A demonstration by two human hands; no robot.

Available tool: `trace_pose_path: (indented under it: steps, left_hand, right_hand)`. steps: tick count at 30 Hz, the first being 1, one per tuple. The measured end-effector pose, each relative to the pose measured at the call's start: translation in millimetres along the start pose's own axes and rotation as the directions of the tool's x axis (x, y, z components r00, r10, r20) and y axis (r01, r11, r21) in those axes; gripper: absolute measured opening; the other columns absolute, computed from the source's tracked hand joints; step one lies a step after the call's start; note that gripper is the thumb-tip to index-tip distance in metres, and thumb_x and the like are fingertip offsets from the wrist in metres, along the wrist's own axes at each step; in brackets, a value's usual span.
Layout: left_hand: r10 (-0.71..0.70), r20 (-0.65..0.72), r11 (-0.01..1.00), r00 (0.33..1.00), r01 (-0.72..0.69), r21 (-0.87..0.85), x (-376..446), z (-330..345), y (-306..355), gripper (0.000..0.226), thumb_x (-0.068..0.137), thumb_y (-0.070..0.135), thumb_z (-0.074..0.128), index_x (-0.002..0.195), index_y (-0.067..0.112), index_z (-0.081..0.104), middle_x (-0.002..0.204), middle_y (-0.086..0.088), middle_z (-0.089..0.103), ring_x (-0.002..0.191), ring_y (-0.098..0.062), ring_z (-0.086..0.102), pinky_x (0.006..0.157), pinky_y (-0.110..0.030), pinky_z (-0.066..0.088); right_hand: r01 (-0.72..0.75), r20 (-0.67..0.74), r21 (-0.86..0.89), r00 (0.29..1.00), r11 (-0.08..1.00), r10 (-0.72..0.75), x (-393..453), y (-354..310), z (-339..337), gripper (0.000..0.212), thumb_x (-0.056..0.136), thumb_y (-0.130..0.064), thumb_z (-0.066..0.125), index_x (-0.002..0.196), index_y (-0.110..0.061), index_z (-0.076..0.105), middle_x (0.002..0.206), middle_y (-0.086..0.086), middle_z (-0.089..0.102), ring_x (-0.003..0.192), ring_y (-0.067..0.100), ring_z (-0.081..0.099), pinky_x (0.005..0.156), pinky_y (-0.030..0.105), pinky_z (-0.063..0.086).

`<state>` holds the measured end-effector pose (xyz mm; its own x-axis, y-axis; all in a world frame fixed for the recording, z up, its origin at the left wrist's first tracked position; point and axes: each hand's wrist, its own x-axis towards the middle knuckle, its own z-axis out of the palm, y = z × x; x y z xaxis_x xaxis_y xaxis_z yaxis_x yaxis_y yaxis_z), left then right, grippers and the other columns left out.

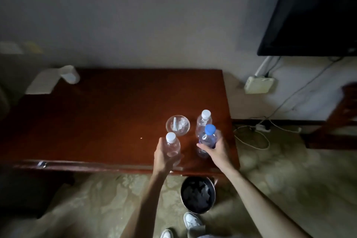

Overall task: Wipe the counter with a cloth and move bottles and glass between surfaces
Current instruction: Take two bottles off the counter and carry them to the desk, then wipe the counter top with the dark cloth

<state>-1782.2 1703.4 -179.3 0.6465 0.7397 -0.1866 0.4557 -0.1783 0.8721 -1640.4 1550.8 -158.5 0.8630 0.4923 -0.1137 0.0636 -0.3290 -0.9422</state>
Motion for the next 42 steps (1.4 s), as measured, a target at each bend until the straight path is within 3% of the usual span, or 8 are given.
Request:
trace_pose_path:
  steps: [13,19,24,30,33,36,39,42]
  left_hand:
    - [0.05,0.193,0.997,0.98,-0.06,0.048,49.0,9.2,-18.4,0.06,0.06,0.017,0.09,0.106,0.028,0.053,0.102,0.004,0.067,0.087,-0.014,0.067,0.066,-0.022,0.053]
    - [0.024,0.187,0.992,0.982,-0.047,0.12,46.3,10.6,-20.6,0.064,0.057,0.016,0.093,0.105,0.011,0.053,0.104,-0.002,0.055,0.092,-0.021,0.055,0.071,-0.029,0.044]
    - [0.006,0.186,0.98,0.983,-0.043,0.195,39.1,-2.9,-43.1,0.091,0.042,0.037,0.094,0.12,0.01,0.057,0.111,-0.003,0.061,0.102,-0.022,0.056,0.084,-0.036,0.053]
    - [0.014,0.17,1.0,0.985,-0.013,-0.004,-46.1,-28.9,-50.2,0.04,0.077,0.031,0.081,0.105,0.012,0.059,0.104,-0.005,0.064,0.091,-0.018,0.059,0.074,-0.026,0.047]
    - [-0.091,0.404,0.994,0.91,0.105,-0.013,-75.8,-17.1,-63.4,0.021,0.088,0.031,0.071,0.098,0.015,0.063,0.094,-0.004,0.072,0.087,-0.023,0.069,0.071,-0.033,0.055]
    - [-0.335,0.645,0.94,0.687,0.285,0.185,-99.7,7.2,-83.1,0.018,0.093,0.025,0.065,0.101,0.008,0.063,0.106,-0.016,0.072,0.085,-0.027,0.07,0.069,-0.033,0.052]
    - [-0.62,0.653,0.78,0.436,0.431,0.453,-117.2,27.6,-101.1,0.017,0.095,0.026,0.063,0.088,0.01,0.061,0.116,-0.026,0.064,0.106,-0.034,0.065,0.094,-0.042,0.049]
    - [-0.686,0.619,0.726,0.382,0.308,0.615,-125.4,54.5,-101.6,0.023,0.094,0.028,0.063,0.089,0.005,0.063,0.115,-0.023,0.065,0.1,-0.031,0.064,0.089,-0.04,0.047]
  right_hand:
    - [-0.147,-0.295,0.018,0.944,0.989,0.146,-6.5,27.9,45.4,0.063,0.053,-0.037,0.085,0.102,-0.047,0.046,0.107,0.002,0.067,0.094,0.017,0.069,0.084,0.035,0.057]
    - [-0.25,-0.357,0.014,0.903,0.968,0.238,-12.3,32.3,41.4,0.077,0.053,-0.016,0.09,0.117,-0.023,0.049,0.117,-0.006,0.057,0.105,0.006,0.056,0.085,0.003,0.038]
    - [-0.341,-0.461,0.134,0.81,0.93,0.363,-59.2,51.5,31.9,0.063,0.062,-0.031,0.085,0.115,-0.025,0.051,0.12,-0.003,0.056,0.11,0.013,0.058,0.087,0.038,0.054]
    - [-0.521,-0.443,0.28,0.675,0.806,0.59,-159.8,86.2,20.3,0.026,0.084,-0.01,0.071,0.103,-0.005,0.055,0.104,0.019,0.064,0.075,0.017,0.058,0.056,0.008,0.043]
    - [-0.674,-0.331,0.249,0.616,0.696,0.715,-225.5,132.5,11.7,0.018,0.088,-0.019,0.067,0.098,-0.009,0.057,0.093,0.009,0.058,0.085,0.02,0.053,0.064,0.019,0.044]
    - [-0.804,-0.365,0.244,0.442,0.542,0.819,-293.5,191.5,14.6,0.031,0.082,-0.037,0.071,0.094,-0.011,0.06,0.076,0.002,0.059,0.074,0.019,0.056,0.069,0.035,0.047]
    - [-0.838,-0.314,0.37,0.293,0.401,0.903,-352.2,249.2,15.3,0.038,0.08,-0.044,0.069,0.093,-0.01,0.06,0.072,0.003,0.055,0.071,0.021,0.052,0.067,0.032,0.041]
    - [-0.799,-0.344,0.499,0.174,0.337,0.923,-393.5,278.6,0.5,0.037,0.081,-0.048,0.065,0.093,-0.013,0.064,0.083,0.006,0.06,0.075,0.02,0.054,0.07,0.032,0.042]
